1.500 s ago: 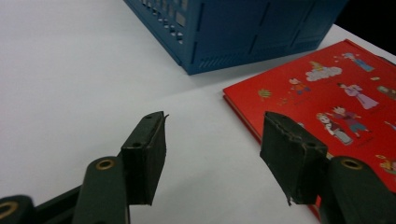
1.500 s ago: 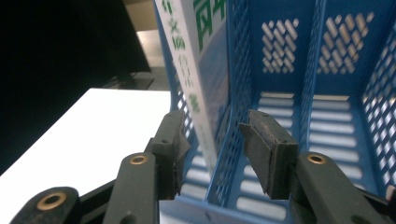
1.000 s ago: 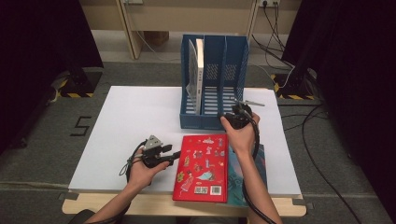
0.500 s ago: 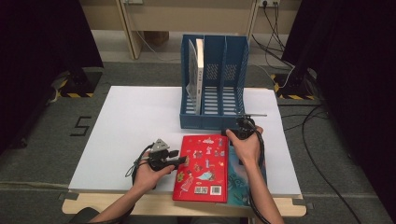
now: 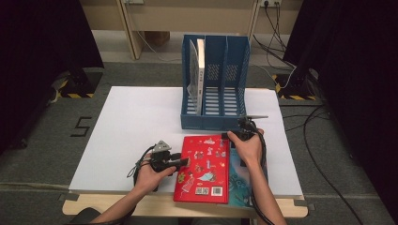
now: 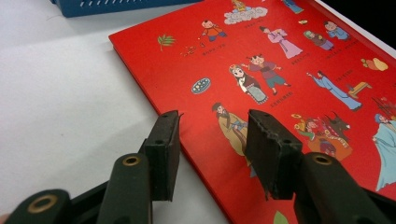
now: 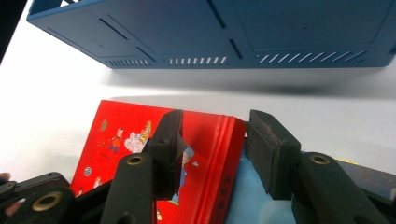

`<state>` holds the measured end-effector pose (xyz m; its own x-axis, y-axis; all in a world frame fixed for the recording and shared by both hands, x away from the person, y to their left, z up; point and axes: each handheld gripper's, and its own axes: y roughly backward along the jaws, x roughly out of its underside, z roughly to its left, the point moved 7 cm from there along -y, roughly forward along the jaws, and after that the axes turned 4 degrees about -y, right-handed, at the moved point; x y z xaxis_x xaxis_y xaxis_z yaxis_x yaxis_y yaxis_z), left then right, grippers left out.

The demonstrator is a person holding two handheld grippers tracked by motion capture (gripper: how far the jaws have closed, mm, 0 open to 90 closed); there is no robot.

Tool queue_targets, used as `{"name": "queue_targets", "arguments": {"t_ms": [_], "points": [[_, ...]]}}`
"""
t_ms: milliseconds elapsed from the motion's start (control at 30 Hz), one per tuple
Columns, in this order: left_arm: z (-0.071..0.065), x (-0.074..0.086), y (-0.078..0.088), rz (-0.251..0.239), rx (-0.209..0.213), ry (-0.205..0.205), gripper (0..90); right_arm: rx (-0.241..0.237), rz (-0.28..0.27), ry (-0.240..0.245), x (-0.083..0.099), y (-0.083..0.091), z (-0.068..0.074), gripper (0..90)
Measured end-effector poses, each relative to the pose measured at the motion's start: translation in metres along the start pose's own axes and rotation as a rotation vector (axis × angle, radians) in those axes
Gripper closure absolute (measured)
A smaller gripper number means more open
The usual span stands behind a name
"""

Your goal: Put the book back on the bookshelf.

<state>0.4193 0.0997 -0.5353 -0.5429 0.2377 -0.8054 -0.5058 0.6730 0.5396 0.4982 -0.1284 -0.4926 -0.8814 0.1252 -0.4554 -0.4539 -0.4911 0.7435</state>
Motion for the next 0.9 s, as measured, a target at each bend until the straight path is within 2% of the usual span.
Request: {"name": "queue_targets", "arguments": {"t_ms": [133, 467, 733, 900], "points": [[0.0006, 0.0003, -0.0002, 0.006, 0.008, 0.016, 53.7, -0.008, 0.006, -0.004, -0.0004, -0.0009, -0.0005, 56.1], [0.0009, 0.0007, -0.0007, 0.006, 0.007, 0.021, 53.8, -0.034, 0.029, -0.016, -0.0018, -0.0024, -0.0011, 54.2], [0.0001, 0.0016, -0.0005, -0.004, -0.002, 0.027, 54.0, -0.048, 0.026, -0.057, -0.002, -0.0024, -0.0015, 55.9], [-0.0005, 0.0025, -0.0003, -0.017, -0.009, 0.028, 54.2, -0.056, 0.03, -0.067, -0.0013, -0.0011, -0.0019, 56.9]]}}
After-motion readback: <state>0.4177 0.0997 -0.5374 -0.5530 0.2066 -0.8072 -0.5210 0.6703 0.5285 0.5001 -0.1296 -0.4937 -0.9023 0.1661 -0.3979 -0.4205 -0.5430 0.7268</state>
